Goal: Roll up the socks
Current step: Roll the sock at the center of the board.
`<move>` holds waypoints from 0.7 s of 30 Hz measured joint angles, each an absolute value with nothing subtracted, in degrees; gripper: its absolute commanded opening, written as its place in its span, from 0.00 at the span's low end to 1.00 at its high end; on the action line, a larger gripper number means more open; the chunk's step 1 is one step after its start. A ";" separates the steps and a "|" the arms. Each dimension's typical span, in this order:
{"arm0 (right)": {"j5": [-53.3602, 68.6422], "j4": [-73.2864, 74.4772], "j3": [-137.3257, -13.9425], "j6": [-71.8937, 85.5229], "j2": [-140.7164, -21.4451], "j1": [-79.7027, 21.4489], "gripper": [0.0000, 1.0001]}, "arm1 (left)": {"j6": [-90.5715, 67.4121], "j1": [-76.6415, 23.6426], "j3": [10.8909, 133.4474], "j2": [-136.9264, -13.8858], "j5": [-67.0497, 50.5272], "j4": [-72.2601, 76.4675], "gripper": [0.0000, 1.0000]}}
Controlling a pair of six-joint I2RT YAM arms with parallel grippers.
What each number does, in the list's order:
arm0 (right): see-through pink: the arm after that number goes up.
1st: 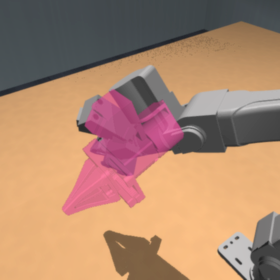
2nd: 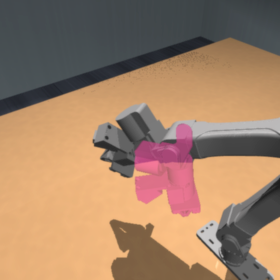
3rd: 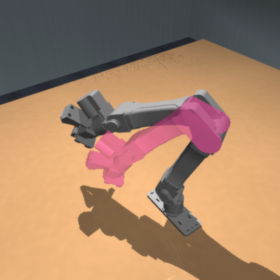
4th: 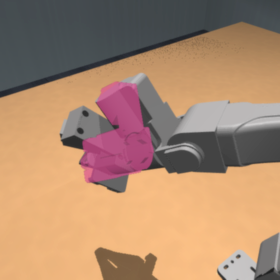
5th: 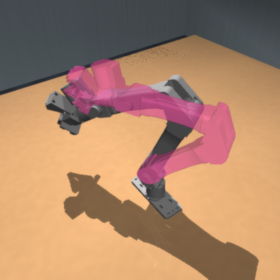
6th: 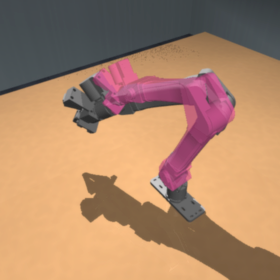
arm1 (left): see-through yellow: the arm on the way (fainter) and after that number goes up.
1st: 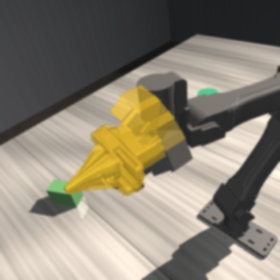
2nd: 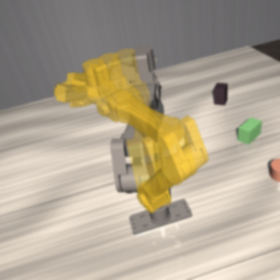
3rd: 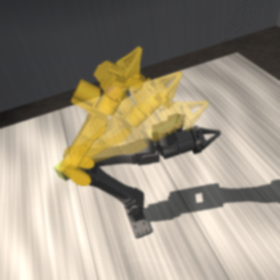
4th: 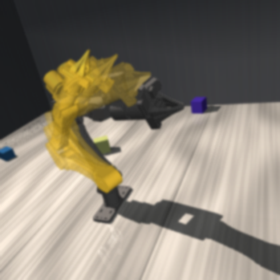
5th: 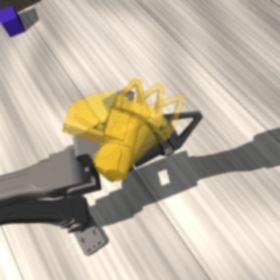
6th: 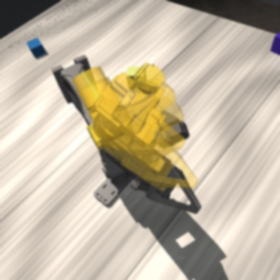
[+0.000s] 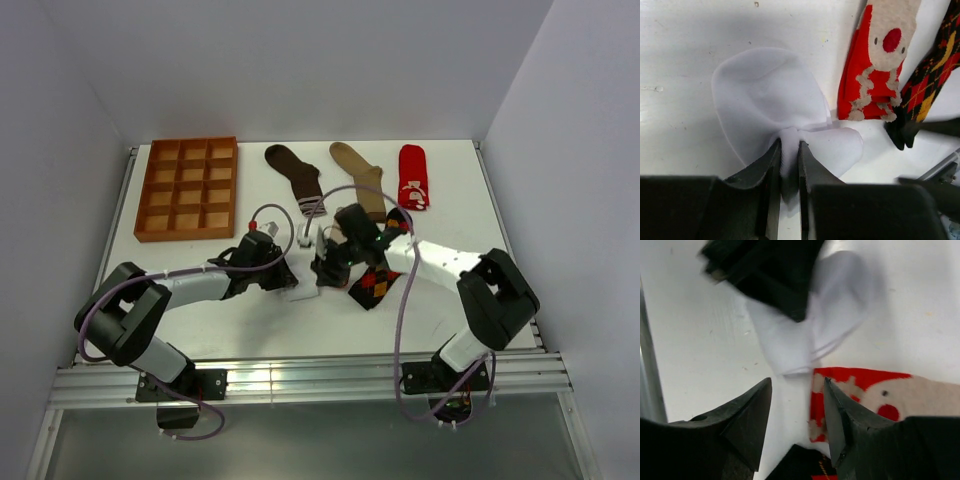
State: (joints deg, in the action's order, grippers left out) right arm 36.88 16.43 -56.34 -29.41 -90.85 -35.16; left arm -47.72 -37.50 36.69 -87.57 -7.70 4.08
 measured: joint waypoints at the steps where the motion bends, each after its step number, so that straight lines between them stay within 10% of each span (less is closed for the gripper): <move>1: 34.94 15.46 -54.50 -31.00 -89.76 -37.45 0.54 | -47.75 -37.30 36.42 -87.57 -8.23 4.51 0.00; 21: 6.31 -10.09 -34.26 -46.61 -85.76 -60.71 0.59 | -47.75 -33.69 32.38 -87.94 -16.67 11.14 0.00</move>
State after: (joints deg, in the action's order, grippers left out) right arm 6.31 -10.09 -34.26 -46.61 -85.76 -60.71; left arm -47.75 -33.69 32.38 -87.94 -16.67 11.14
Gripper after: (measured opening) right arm 0.591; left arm 0.199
